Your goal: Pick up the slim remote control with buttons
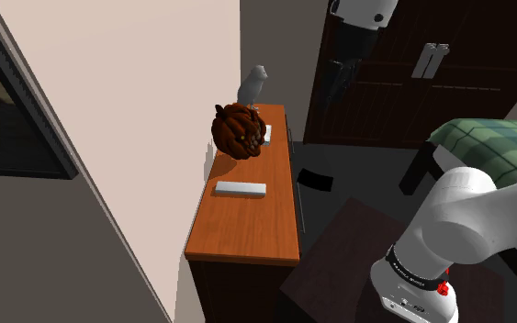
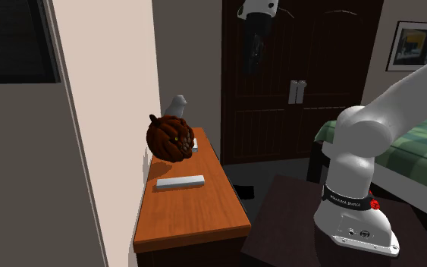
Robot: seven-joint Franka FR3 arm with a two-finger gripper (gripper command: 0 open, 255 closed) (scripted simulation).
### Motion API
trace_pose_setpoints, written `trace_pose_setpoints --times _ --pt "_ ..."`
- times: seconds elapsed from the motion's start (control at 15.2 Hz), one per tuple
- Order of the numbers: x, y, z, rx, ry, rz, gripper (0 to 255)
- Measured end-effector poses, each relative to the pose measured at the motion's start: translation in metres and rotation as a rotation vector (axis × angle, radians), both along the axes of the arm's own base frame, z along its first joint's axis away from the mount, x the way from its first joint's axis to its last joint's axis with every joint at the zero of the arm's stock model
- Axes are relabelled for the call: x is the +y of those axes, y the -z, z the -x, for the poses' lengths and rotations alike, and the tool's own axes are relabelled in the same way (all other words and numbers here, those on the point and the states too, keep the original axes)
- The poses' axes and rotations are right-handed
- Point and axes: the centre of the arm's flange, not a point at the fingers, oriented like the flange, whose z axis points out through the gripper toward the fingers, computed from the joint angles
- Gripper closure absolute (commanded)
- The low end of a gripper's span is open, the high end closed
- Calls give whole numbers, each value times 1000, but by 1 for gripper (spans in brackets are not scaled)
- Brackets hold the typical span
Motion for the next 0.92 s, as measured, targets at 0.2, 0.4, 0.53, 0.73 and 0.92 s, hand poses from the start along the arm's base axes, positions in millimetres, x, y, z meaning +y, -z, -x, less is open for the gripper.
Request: trace_pose_setpoints --times 0.2,0.4,0.53,0.73,0.92 --pt "-1 13 -12 4 -13 2 0" --pt "-1 45 -35 12 -42 8 0" --pt "-3 66 -50 17 -62 12 0" --pt "-8 95 -74 24 -93 19 0" --pt "-7 126 -100 32 -124 25 0"
